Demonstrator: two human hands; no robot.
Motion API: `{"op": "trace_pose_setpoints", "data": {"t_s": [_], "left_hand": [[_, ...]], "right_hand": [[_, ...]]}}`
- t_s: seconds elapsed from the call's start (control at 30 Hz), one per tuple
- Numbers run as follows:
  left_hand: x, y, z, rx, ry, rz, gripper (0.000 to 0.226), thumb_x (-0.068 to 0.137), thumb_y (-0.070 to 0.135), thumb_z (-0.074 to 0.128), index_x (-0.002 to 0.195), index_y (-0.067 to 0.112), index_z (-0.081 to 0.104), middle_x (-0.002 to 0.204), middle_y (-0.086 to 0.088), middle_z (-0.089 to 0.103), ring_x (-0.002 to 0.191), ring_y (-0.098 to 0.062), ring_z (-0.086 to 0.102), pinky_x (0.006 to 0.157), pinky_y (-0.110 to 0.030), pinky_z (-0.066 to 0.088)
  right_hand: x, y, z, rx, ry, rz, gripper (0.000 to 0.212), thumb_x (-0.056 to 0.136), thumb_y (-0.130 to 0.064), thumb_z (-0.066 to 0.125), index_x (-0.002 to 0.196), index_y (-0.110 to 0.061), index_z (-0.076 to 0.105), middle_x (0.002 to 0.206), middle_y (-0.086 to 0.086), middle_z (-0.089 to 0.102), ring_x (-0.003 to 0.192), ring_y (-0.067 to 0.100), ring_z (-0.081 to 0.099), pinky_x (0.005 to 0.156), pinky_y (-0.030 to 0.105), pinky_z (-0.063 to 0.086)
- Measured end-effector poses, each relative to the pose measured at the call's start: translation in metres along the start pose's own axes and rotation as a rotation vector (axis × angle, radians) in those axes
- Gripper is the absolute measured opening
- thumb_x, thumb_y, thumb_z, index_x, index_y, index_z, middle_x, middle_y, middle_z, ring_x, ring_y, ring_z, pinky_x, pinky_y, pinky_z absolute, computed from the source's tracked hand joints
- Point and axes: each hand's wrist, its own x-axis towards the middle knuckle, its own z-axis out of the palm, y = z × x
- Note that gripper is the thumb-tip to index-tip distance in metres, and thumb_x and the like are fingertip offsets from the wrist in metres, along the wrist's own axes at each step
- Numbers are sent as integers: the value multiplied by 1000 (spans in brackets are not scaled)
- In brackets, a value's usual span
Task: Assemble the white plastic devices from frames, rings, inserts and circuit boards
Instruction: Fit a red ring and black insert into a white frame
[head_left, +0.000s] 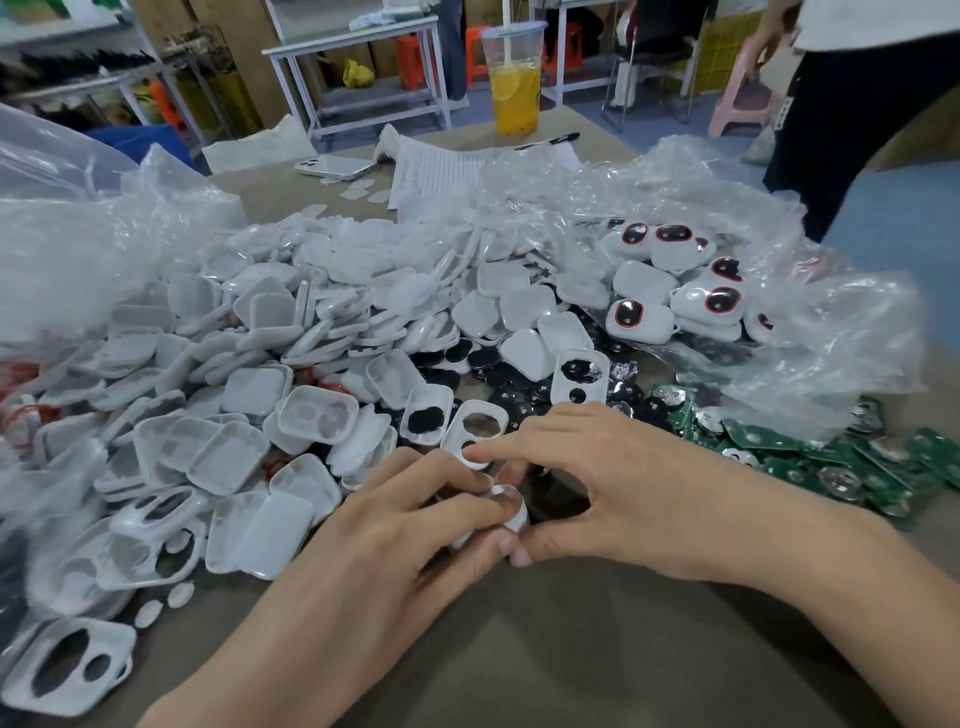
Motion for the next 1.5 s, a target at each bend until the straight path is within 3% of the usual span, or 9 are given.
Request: {"op": "trace_pose_setpoints", "data": {"t_s": [0.47,0.63,0.77,0.97,1.07,1.2,1.3,1.4,1.5], "left_hand": [[-3,11,-2,16,7,-75,31,96,51,49,105,39,76,104,22,63,96,-4,58,83,-24,47],[0,14,-5,-67,-70,-195,41,90,66,42,106,46,74,107,26,59,105,0,49,92,-29,42],[4,15,-8,-99,-113,-244,23,94,57,56,108,48,72,104,25,56,107,6,43,94,-27,38],[5,18,-7,-137,-105,-308,18,92,55,61,105,49,73,94,22,55,91,0,45,82,-25,31],[3,21,-6,-163,-73,-334,15,92,51,63,104,47,72,92,23,55,91,5,44,83,-24,29],[4,27,-8,-192,-79,-380,7,96,43,64,101,44,68,92,16,56,96,-5,46,89,-31,32],[5,24,-16,-214,-176,-389,15,99,33,61,111,36,69,93,18,53,92,-6,48,83,-23,33],[9,21,-27,-284,-274,-391,23,100,18,60,114,34,68,93,17,54,75,9,52,70,-7,36],[13,24,-34,-334,-301,-418,19,98,16,62,102,34,64,93,15,61,88,2,59,71,-3,40]], "right_hand": [[-1,0,2,4,20,15,64,78,-52,76,136,-40,53,106,-36,51,107,-16,40,93,1,23],[-2,-2,1,58,22,66,67,75,-51,80,137,-42,55,112,-30,54,108,-9,47,91,9,34],[-8,-6,1,87,28,109,69,76,-53,78,139,-40,54,113,-29,56,110,-12,46,90,5,32],[-22,-14,20,94,158,196,66,77,-57,73,134,-56,39,111,-54,48,116,-20,36,100,9,30],[-21,-16,21,194,227,255,45,74,-49,77,110,-51,50,109,-37,61,112,-10,49,90,22,41],[-23,-20,22,220,266,295,32,71,-46,78,96,-46,58,105,-22,65,100,-9,54,81,21,42],[-23,-24,22,220,270,316,31,74,-41,80,95,-47,59,106,-24,65,98,-13,52,72,10,36],[-23,-27,19,202,248,328,30,77,-39,79,94,-48,57,109,-25,66,100,-11,54,77,10,37],[-24,-30,18,163,234,323,30,79,-38,78,91,-50,54,107,-27,65,99,-21,49,75,6,35]]}}
